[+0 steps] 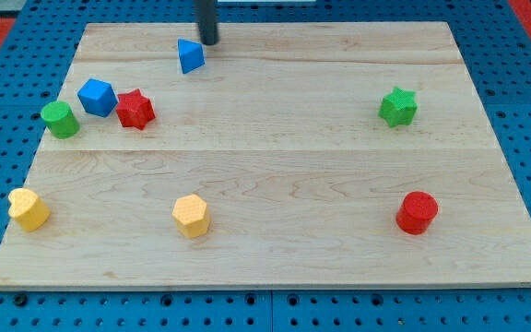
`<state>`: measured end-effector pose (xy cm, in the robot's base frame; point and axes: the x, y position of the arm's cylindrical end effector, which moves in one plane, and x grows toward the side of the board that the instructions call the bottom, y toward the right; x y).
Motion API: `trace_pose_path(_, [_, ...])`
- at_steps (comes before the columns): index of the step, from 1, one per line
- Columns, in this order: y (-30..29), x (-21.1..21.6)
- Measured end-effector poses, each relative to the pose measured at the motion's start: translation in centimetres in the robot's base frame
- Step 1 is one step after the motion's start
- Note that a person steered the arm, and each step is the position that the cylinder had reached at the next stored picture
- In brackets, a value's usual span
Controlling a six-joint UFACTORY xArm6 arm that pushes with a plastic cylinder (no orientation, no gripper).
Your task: Place the blue triangle to the top right of the blue cube
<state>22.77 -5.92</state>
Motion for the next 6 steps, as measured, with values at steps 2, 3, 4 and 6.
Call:
trace_pose_path(2, [-0.9, 2.6])
trace_pose_path(3, [-2.8, 2.2])
trace_pose_path(4, [-7.5, 3.9])
trace_pose_path(6, [-8.8, 7.8])
